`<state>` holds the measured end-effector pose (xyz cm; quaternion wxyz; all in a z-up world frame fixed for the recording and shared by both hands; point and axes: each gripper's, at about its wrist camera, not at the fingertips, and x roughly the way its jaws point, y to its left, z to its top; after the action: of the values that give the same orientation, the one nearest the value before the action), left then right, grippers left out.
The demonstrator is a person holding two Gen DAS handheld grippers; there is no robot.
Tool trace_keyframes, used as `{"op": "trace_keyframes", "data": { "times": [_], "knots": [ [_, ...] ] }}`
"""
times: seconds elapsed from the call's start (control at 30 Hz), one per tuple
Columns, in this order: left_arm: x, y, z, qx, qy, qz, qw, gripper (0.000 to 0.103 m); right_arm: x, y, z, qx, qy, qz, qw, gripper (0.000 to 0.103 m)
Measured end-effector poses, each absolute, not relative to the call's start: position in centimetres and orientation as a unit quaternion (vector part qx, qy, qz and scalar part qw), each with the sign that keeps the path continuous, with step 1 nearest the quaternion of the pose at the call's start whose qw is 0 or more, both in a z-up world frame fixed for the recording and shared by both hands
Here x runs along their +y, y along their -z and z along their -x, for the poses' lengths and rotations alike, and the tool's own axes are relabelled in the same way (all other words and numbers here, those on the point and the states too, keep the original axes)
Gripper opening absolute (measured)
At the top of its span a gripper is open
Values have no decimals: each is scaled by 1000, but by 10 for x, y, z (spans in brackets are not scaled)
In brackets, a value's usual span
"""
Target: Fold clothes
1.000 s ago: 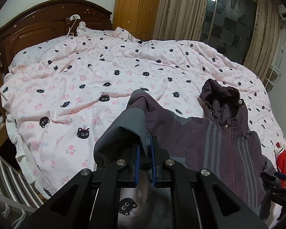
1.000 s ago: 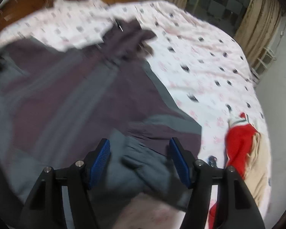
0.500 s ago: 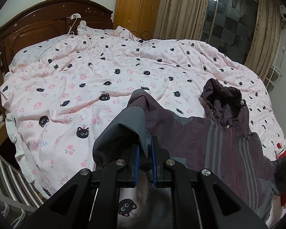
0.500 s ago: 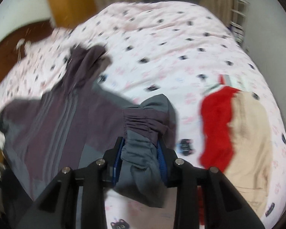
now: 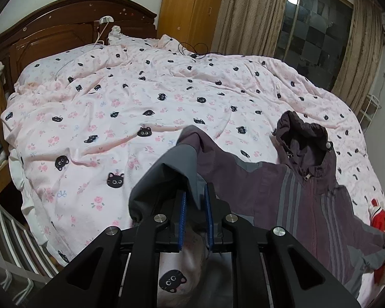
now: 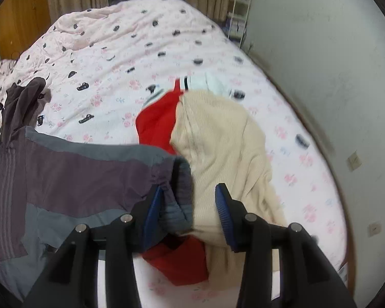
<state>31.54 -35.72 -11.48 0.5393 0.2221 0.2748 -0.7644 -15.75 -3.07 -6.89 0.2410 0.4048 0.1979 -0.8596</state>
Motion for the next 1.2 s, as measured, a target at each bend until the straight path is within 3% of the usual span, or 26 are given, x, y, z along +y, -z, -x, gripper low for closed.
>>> {"op": "trace_keyframes", "data": {
  "times": [0.17,0.23,0.3,0.37,0.5,0.6,0.83,0.93,1.0,1.2],
  "knots": [
    [-363,105,-336,274,757,-206,556,14,-44,27,120,191,891,-312,270,67],
    [-367,101,-346,272,753,-200,565,18,-61,17,100,204,884,-284,309,68],
    [-370,99,-358,272,748,-194,574,31,-81,17,79,223,867,-274,352,68],
    [-374,99,-371,281,748,-187,571,37,-98,24,58,230,844,-284,393,68],
    [-381,108,-387,313,759,-194,537,39,-130,43,11,252,794,-302,463,68],
    [-388,121,-387,335,770,-228,492,46,-142,56,-22,276,770,-299,492,68],
    [-381,141,-352,202,800,-340,451,47,-159,70,-67,310,735,-294,527,68],
    [-391,149,-342,201,799,-352,445,38,-160,70,-69,312,732,-297,528,68],
    [-397,154,-335,200,798,-361,440,13,-159,71,-68,311,731,-303,526,68],
    [-404,156,-333,191,787,-368,458,8,-156,72,-62,311,731,-312,521,68]
  ]
}}
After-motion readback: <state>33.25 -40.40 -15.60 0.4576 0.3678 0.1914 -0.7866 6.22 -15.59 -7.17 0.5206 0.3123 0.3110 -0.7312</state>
